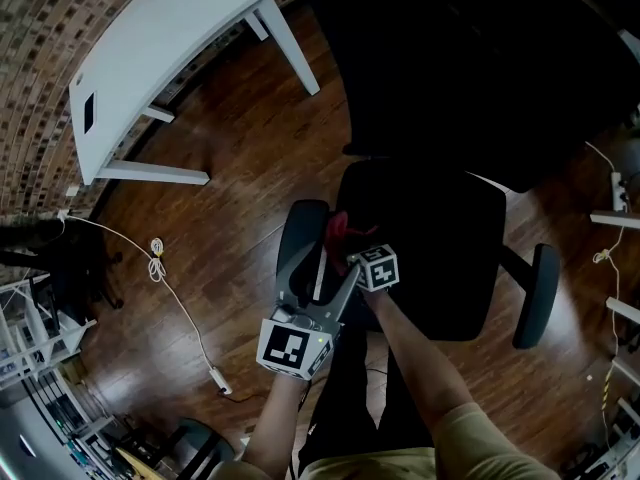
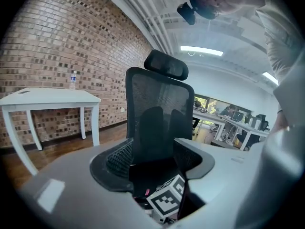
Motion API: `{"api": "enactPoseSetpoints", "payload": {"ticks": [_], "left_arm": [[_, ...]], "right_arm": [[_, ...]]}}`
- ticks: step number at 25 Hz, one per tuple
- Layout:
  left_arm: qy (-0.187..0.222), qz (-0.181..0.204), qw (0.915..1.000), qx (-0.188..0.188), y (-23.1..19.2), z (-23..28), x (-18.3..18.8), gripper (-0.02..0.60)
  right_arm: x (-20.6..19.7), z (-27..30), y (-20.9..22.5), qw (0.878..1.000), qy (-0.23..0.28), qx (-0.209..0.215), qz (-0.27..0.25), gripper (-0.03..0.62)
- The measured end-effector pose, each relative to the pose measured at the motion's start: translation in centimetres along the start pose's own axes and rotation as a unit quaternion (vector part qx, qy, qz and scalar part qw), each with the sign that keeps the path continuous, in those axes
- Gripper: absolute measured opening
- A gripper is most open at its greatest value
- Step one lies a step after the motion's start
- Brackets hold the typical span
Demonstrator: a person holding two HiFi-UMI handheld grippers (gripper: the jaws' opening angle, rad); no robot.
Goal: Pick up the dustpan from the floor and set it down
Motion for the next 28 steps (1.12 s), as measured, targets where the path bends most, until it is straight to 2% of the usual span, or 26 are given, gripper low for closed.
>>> {"api": "enactPoseSetpoints", "payload": {"ticks": [2,3,6,9,13,15,18,19,20,21,23,25,27,28], "left_arm": [[-0.006,-0.002,1.0000,0.000,-0.1,-0.4,-0.5,0.244],[-0.009,-0.004,1.0000,-0.002,-0.1,-0.3,-0.7,0.244],[-0.011,-0.002,0.9997,-0.020,0.8,0.5,-0.8,0.244],[-0.006,0.010,0.9990,-0.043,2.2,1.6,0.0,0.244],[-0.001,0.020,0.9975,-0.068,3.9,2.9,0.9,0.244],[-0.003,0.026,0.9968,-0.075,4.7,3.4,1.0,0.244],[-0.007,0.035,0.9963,-0.078,5.3,3.9,0.3,0.244],[-0.007,0.038,0.9964,-0.076,5.1,4.1,0.1,0.244],[-0.008,0.041,0.9966,-0.071,4.8,4.2,-0.1,0.244],[-0.010,0.045,0.9968,-0.066,4.4,4.1,-0.1,0.244],[-0.015,0.052,0.9971,-0.053,3.4,3.6,-0.2,0.242],[-0.023,0.060,0.9977,-0.022,2.6,3.0,-0.2,0.231],[-0.038,0.065,0.9970,0.017,2.3,2.7,-0.6,0.194],[-0.043,0.063,0.9967,0.026,2.2,2.7,-0.7,0.174]], "right_arm": [[0.1,0.5,0.0,1.000,-0.019,-0.011,-0.012,0.086],[-0.2,0.0,0.8,0.999,-0.022,-0.032,-0.011,0.084],[-2.6,-4.4,6.0,0.988,-0.037,-0.147,-0.005,0.084],[-5.8,-12.0,11.3,0.962,-0.059,-0.266,-0.035,0.083],[-9.0,-21.8,15.5,0.908,-0.086,-0.406,-0.052,0.083],[-10.1,-24.7,16.1,0.890,-0.092,-0.444,-0.042,0.083],[-11.4,-26.3,16.3,0.881,-0.067,-0.468,0.004,0.083],[-11.3,-26.3,16.4,0.884,-0.048,-0.464,0.027,0.083],[-11.1,-25.9,16.2,0.893,-0.025,-0.446,0.050,0.083],[-10.7,-24.9,15.8,0.910,0.002,-0.410,0.068,0.084],[-9.6,-21.4,13.7,0.950,0.051,-0.297,0.079,0.084],[-8.3,-16.6,10.2,0.980,0.071,-0.173,0.070,0.084],[-7.0,-11.8,6.6,0.992,0.070,-0.078,0.069,0.084],[-6.5,-9.7,5.0,0.995,0.064,-0.046,0.068,0.084]]}}
Point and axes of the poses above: the fingertips, and each gripper's own axes: z forward along the fingers, y to its right, x out of its top, the point moved 10 cm from there along -z, backward along the fingers, and after that the axes turned 6 degrees about -y, right-handed, at the moved point
